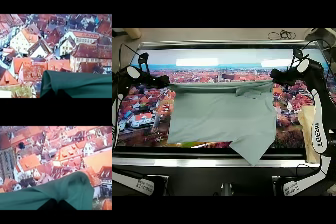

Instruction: Fold the shirts.

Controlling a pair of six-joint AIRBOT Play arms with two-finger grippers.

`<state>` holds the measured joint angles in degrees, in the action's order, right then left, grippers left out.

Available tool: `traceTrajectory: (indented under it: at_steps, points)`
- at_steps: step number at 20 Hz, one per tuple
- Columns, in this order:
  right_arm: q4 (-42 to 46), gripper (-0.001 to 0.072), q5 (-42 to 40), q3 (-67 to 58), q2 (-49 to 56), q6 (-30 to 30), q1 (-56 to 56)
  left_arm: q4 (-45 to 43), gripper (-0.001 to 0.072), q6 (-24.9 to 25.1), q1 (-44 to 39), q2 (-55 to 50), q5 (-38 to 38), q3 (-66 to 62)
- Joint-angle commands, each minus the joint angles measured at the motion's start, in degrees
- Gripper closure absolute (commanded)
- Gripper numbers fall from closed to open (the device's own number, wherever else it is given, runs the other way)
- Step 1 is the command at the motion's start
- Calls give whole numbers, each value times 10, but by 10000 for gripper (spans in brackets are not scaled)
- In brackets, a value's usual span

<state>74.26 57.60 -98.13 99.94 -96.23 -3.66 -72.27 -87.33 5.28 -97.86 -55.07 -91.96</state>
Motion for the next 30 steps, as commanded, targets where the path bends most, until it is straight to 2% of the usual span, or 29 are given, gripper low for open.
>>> traceTrajectory:
  at_steps: [1, 3, 4, 5, 7, 8, 9, 10, 11, 13, 15, 17, 20, 22, 27, 28, 30]
  points:
    - [23, 689, 149, 0, -9, 33, 2, 15, 681, 61, 1, -8, -108, -13]
    - [76, 689, 311, 10, -14, 44, 2, -42, 681, 74, 1, -4, -240, -7]
    - [82, 689, 332, 33, -14, 43, 2, -58, 681, 62, 1, -7, -274, 15]
    - [74, 690, 324, 66, -14, 37, 2, -57, 681, 57, 1, -9, -279, 42]
    - [29, 688, 255, 130, -13, 28, 3, -50, 680, 51, -1, -15, -254, 87]
    - [17, 660, 225, 142, -12, 5, 3, -40, 667, 38, -1, -19, -249, 89]
    - [10, 522, 215, 140, -14, -17, 3, -29, 512, 33, 0, -17, -249, 84]
    - [7, 337, 215, 130, -19, -16, 2, -25, 278, 33, 2, -13, -260, 73]
    - [19, 250, 238, 118, -29, 0, 2, -26, 199, 35, 8, -5, -277, 59]
    - [81, 229, 313, 115, -59, 14, -5, -25, 199, 33, 29, 30, -306, 57]
    - [70, 242, 350, 159, -87, 29, -35, -25, 201, 34, 49, 85, -309, 118]
    - [39, 290, 326, 243, -129, 37, -67, -25, 207, 41, 64, 155, -289, 250]
    - [23, 290, 280, 359, -195, 65, -90, -2, 207, 64, 68, 247, -216, 440]
    - [22, 290, 273, 389, -215, 75, -90, 10, 207, 64, 68, 271, -170, 513]
    - [24, 289, 272, 393, -223, 76, -90, 56, 209, 64, 65, 266, -113, 543]
    - [25, 284, 273, 393, -223, 76, -90, 65, 247, 64, 61, 266, -107, 543]
    - [28, 280, 271, 403, -228, 76, -90, 68, 267, 64, 47, 263, -97, 544]
